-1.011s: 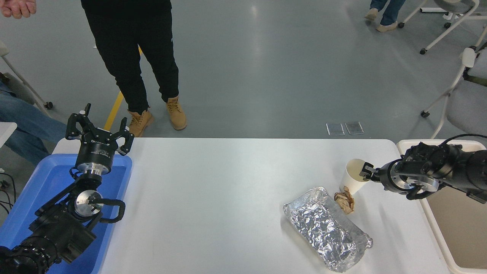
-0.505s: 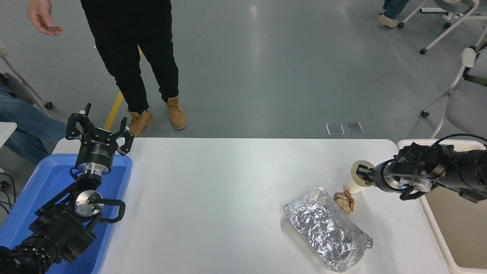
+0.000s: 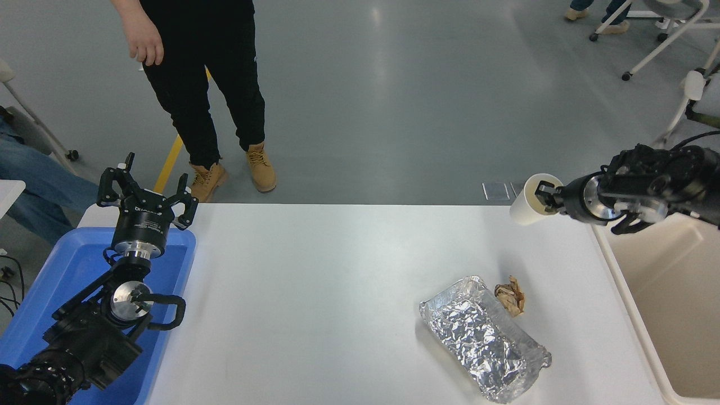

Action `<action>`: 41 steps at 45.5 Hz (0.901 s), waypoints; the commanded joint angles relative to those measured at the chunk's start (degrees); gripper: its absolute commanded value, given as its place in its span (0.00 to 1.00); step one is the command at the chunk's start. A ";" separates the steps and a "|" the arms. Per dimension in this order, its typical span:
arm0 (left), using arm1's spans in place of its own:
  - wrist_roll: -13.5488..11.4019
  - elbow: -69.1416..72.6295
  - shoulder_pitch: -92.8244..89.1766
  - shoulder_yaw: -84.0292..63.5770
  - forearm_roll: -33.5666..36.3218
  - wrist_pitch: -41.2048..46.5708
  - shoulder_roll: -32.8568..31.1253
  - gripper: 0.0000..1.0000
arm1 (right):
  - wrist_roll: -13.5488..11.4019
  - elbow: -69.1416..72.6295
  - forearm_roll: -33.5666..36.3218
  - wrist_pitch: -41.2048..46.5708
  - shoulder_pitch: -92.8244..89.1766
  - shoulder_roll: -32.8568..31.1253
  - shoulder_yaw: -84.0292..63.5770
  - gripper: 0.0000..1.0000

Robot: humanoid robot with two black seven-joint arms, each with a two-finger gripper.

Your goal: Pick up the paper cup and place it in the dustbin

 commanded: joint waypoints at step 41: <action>0.00 -0.04 0.00 -0.01 0.00 -0.01 0.00 0.99 | -0.24 -10.72 4.15 -13.64 -9.40 -14.25 8.14 0.00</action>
